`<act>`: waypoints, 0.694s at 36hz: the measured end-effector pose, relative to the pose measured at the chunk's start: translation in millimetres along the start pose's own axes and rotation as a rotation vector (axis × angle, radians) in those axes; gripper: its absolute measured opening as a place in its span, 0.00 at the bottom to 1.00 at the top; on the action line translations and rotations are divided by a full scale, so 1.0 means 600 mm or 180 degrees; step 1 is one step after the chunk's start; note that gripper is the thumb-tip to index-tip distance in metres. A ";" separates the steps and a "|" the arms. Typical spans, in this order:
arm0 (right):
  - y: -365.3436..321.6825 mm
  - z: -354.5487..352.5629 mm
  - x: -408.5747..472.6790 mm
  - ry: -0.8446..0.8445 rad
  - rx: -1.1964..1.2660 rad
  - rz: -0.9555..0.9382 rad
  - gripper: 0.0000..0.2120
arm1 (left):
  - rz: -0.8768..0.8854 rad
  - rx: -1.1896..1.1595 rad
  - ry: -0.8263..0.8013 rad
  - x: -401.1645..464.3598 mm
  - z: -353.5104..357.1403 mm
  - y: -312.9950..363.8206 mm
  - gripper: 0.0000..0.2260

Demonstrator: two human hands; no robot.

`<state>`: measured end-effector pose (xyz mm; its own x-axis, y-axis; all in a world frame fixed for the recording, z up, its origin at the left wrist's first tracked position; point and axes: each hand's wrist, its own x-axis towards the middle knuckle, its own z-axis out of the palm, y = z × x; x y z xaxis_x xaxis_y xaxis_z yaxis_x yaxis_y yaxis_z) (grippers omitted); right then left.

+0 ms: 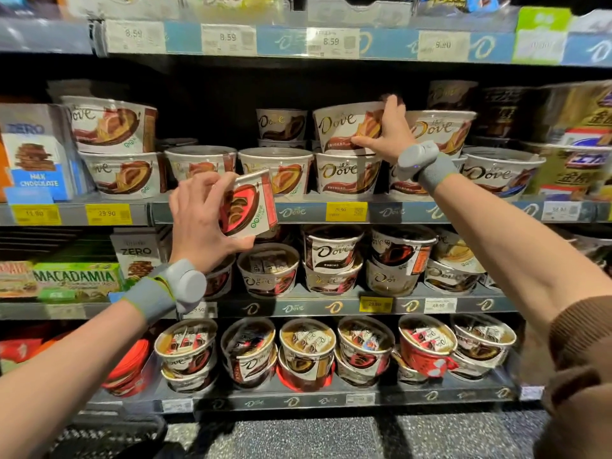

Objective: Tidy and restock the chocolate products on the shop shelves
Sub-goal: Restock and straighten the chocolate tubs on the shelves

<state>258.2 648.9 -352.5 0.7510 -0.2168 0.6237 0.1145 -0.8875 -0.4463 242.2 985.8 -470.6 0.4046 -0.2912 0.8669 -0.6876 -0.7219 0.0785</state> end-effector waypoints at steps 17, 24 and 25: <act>-0.015 -0.007 0.012 -0.0196 -0.0141 0.0020 0.45 | 0.0110 0.0076 -0.0029 0.000 -0.009 0.004 0.46; -0.003 0.015 0.004 -0.0102 -0.0033 0.0216 0.43 | 0.0095 0.0071 -0.0149 -0.009 -0.009 0.004 0.46; 0.000 0.018 0.002 -0.0069 -0.0022 0.0251 0.43 | 0.0087 0.0059 -0.0174 -0.011 -0.009 0.004 0.46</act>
<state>266.0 652.8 -358.8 0.7714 -0.2773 0.5728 0.0501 -0.8708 -0.4891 234.4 989.5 -473.5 0.4186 -0.3445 0.8403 -0.6877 -0.7246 0.0454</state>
